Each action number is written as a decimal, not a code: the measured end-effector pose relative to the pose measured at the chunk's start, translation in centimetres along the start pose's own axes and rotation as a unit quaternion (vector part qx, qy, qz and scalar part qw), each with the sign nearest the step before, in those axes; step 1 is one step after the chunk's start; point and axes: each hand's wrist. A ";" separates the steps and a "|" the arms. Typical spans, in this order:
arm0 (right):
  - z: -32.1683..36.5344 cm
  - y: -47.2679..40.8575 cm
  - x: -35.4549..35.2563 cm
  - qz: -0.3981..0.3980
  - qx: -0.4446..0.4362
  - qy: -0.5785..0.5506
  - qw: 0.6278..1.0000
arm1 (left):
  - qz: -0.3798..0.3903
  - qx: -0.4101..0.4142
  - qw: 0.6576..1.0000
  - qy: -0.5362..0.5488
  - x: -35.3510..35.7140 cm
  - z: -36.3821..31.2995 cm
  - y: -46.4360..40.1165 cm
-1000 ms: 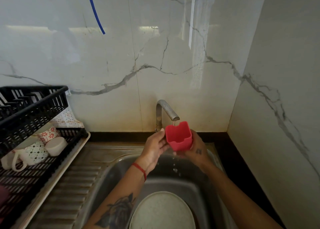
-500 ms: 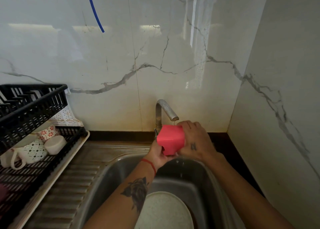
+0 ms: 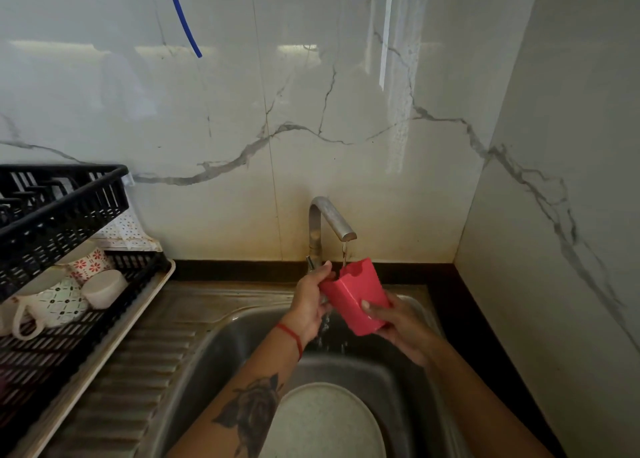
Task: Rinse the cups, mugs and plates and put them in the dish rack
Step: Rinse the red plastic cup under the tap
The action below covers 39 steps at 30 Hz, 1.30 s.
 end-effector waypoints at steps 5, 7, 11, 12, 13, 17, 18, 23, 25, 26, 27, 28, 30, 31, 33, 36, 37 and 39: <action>-0.7 -0.4 2.3 0.007 -0.036 0.001 0.999 | 0.030 0.081 0.991 -0.103 -1.4 -0.4 1.9; -0.1 -0.2 3.0 -0.008 -0.043 0.073 0.996 | 0.052 0.072 0.991 -0.104 -2.2 0.0 2.5; 0.8 0.9 3.9 -0.008 -0.054 0.217 0.975 | 0.045 -0.015 0.999 -0.007 -3.5 2.1 3.1; 0.9 1.5 4.1 0.010 -0.065 0.242 0.968 | 0.036 -0.043 0.998 0.029 -3.8 2.9 3.2; 1.0 1.9 4.1 0.032 -0.083 0.267 0.959 | 0.030 -0.070 0.995 0.059 -3.9 3.5 3.2; 0.3 3.5 3.9 0.041 -0.141 0.355 0.923 | 0.038 -0.172 0.980 0.092 -4.2 5.6 4.1; 0.2 3.8 3.8 0.032 -0.141 0.361 0.921 | 0.041 -0.187 0.979 0.072 -4.3 5.8 4.3; 0.0 4.2 3.9 0.020 -0.101 0.367 0.925 | 0.002 -0.195 0.979 -0.062 -5.3 6.2 5.7; 0.2 4.2 4.2 0.008 -0.094 0.374 0.922 | -0.013 -0.179 0.977 -0.111 -5.7 6.1 6.7; 0.4 4.2 4.3 0.002 -0.090 0.378 0.921 | -0.020 -0.170 0.976 -0.133 -5.9 5.9 7.2; 0.7 4.3 4.6 0.000 -0.086 0.386 0.919 | -0.029 -0.157 0.975 -0.156 -6.3 5.5 7.8; 1.1 4.5 4.9 -0.001 -0.085 0.398 0.913 | -0.039 -0.142 0.972 -0.183 -6.7 5.1 8.3; 2.0 4.8 5.7 0.005 -0.089 0.434 0.896 | -0.055 -0.108 0.963 -0.239 -7.7 4.2 9.5; 2.7 5.0 6.2 0.006 -0.090 0.452 0.888 | -0.060 -0.090 0.958 -0.264 -8.1 3.7 10.0; 4.3 5.4 7.6 0.004 -0.090 0.479 0.873 | -0.076 -0.045 0.951 -0.298 -9.5 2.5 11.1; 6.9 6.1 10.5 -0.001 -0.116 0.482 0.869 | -0.102 0.044 0.943 -0.314 -12.0 0.5 13.1; 7.9 6.3 11.9 -0.001 -0.138 0.477 0.868 | -0.111 0.071 0.939 -0.319 -13.0 -0.3 14.1; 9.9 6.7 14.8 0.006 -0.190 0.463 0.866 | -0.129 0.114 0.928 -0.332 -15.1 -2.0 16.3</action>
Point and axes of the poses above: each hand's wrist, its own y-axis away from the middle knuckle, its own x-axis out of the palm, z = x × y, and after that the axes turned 14 degrees about -x, right-handed
